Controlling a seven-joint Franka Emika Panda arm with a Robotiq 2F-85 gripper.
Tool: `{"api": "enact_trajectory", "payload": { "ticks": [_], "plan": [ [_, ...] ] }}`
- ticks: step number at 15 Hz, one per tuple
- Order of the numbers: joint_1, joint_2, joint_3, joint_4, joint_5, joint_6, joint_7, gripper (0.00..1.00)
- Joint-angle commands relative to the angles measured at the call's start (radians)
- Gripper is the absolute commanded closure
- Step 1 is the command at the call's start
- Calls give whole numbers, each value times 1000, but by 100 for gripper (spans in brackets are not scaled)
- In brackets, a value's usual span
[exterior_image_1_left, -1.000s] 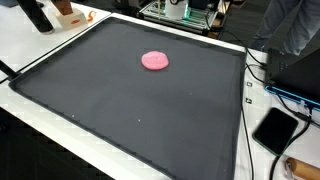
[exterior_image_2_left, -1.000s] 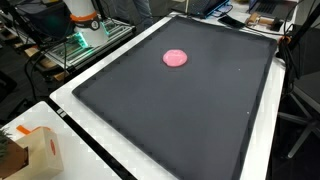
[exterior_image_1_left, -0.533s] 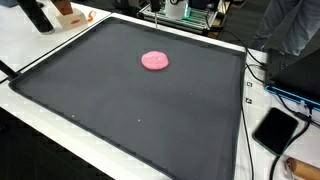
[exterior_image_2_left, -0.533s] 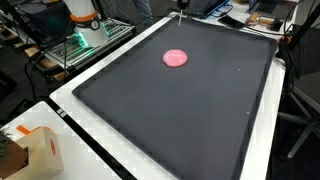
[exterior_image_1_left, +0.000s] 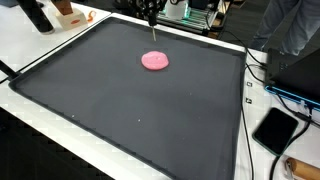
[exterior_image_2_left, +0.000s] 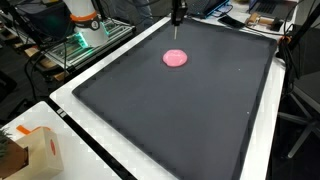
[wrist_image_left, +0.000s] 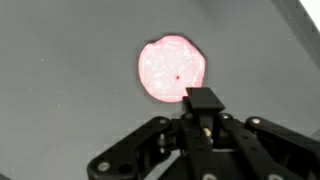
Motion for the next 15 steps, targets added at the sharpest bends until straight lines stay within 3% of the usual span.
{"api": "enact_trajectory", "payload": {
  "ticks": [1, 15],
  "plan": [
    [-17, -21, -13, -90, 56, 101, -77, 97],
    [-68, 63, -33, -171, 251, 293, -264, 97]
  ]
}}
